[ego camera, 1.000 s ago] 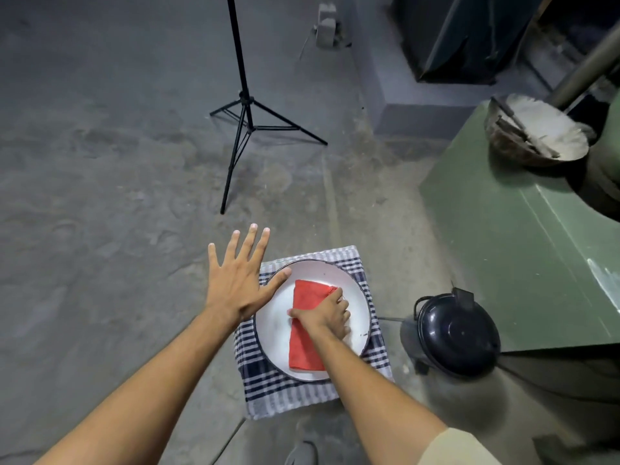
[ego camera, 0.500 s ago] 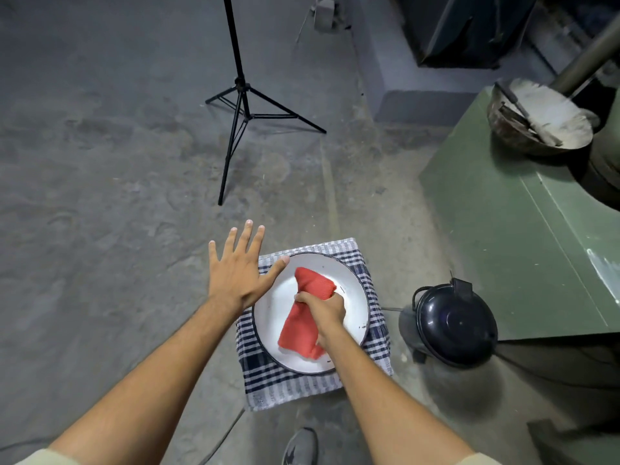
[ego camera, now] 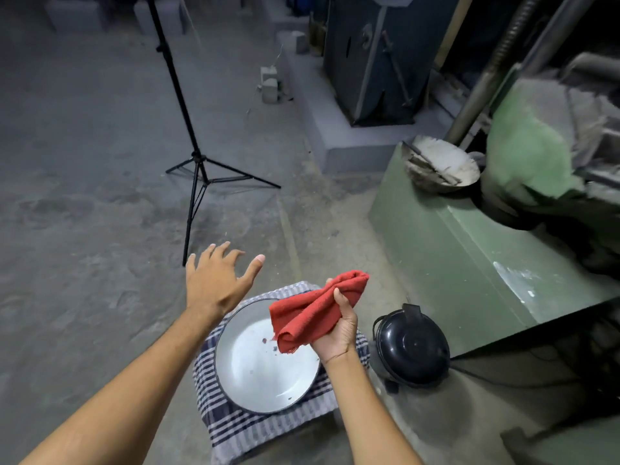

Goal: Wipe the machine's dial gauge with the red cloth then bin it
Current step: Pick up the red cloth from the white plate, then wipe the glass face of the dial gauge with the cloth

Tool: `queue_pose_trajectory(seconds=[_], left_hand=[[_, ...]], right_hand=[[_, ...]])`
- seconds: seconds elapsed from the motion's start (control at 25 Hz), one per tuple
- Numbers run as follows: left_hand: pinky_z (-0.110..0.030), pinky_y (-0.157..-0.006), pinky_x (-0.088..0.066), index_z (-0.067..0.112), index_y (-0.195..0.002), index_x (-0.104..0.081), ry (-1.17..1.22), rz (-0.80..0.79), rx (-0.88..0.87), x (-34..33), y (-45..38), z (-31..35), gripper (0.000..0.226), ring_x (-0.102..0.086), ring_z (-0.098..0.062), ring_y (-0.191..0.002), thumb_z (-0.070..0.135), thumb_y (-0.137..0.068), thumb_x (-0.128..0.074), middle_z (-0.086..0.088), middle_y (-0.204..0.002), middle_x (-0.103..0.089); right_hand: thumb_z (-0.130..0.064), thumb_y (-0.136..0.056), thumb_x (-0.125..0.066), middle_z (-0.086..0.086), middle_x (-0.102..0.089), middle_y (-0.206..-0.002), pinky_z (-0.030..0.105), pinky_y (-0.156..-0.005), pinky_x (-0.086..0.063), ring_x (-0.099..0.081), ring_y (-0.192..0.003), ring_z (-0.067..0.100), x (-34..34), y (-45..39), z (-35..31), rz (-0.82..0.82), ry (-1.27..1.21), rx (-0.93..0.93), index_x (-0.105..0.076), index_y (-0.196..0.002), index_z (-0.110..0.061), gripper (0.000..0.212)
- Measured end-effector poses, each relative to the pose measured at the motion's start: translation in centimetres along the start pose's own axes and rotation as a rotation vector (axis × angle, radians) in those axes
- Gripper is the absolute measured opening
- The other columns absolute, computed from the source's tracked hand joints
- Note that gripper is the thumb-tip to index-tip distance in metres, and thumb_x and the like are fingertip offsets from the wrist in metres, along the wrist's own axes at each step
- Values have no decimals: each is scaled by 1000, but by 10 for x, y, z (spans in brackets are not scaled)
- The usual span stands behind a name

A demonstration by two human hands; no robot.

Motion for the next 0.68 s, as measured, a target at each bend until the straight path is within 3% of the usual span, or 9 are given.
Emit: queue_pose_trajectory(seconds=[0.08, 0.2, 0.28, 0.32, 0.4, 0.48, 0.56, 0.68], left_hand=[[-55, -128, -21, 34, -125, -76, -23, 39, -53, 21, -5, 31, 85, -42, -22, -154, 87, -89, -20, 1, -156, -59], [-55, -125, -26, 34, -106, -81, -27, 90, -128, 47, -5, 77, 84, -53, -20, -143, 88, -89, -19, 3, -142, -68], [-55, -123, -30, 33, -92, -80, -24, 124, -183, 61, -3, 109, 79, -59, -21, -135, 87, -90, -23, 5, -132, -73], [-56, -122, -30, 33, -88, -80, -30, 132, -216, 67, -1, 126, 77, -61, -21, -132, 87, -90, -25, 6, -128, -74], [-57, -123, -30, 34, -85, -79, -45, 136, -288, 77, 5, 161, 75, -63, -21, -129, 86, -91, -27, 7, -123, -76], [-56, -123, -30, 33, -82, -79, -60, 151, -367, 89, 14, 202, 74, -64, -21, -127, 85, -93, -28, 8, -118, -77], [-55, -119, -33, 32, -77, -79, -74, 175, -448, 100, 22, 239, 75, -68, -21, -119, 84, -94, -28, 8, -106, -79], [-54, -112, -38, 31, -71, -77, -96, 196, -587, 113, 46, 312, 77, -72, -22, -103, 82, -95, -25, 8, -90, -78]], right_hand=[[-17, -43, -107, 9, -80, -106, 53, -96, -63, -79, -96, 33, -12, 15, -26, 21, -13, 63, -86, -96, -21, 58], [-15, -51, -106, 15, -72, -136, 59, -129, -29, -69, -127, 36, -33, 50, -67, -71, -52, 159, -75, -124, -21, 80], [-18, -70, -98, 23, -41, -168, 61, -134, -6, -31, -160, 42, -58, 78, -95, -311, -121, 212, -55, -156, -24, 96], [-22, -78, -94, 23, -24, -176, 62, -133, 0, -13, -165, 42, -65, 91, -110, -394, -123, 249, -38, -167, -24, 105], [-28, -84, -90, 21, -8, -180, 63, -133, 1, 0, -167, 39, -75, 114, -139, -475, -105, 304, -17, -173, -22, 116], [-30, -85, -89, 22, -7, -180, 64, -134, -7, 0, -167, 39, -83, 139, -173, -535, -81, 319, -12, -174, -19, 118], [-32, -87, -87, 22, -16, -179, 63, -133, -13, -8, -167, 39, -82, 163, -208, -503, -14, 375, -18, -173, -16, 111], [-33, -93, -80, 16, -61, -154, 62, -130, -27, -54, -147, 35, -61, 218, -276, -395, 59, 520, -44, -165, -17, 81]])
Point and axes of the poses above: each hand's wrist, its own y-axis away from the middle knuckle, its own x-axis out of the back of the hand, z = x × y, the point moved 7 cm from there along -y, towards the middle knuckle
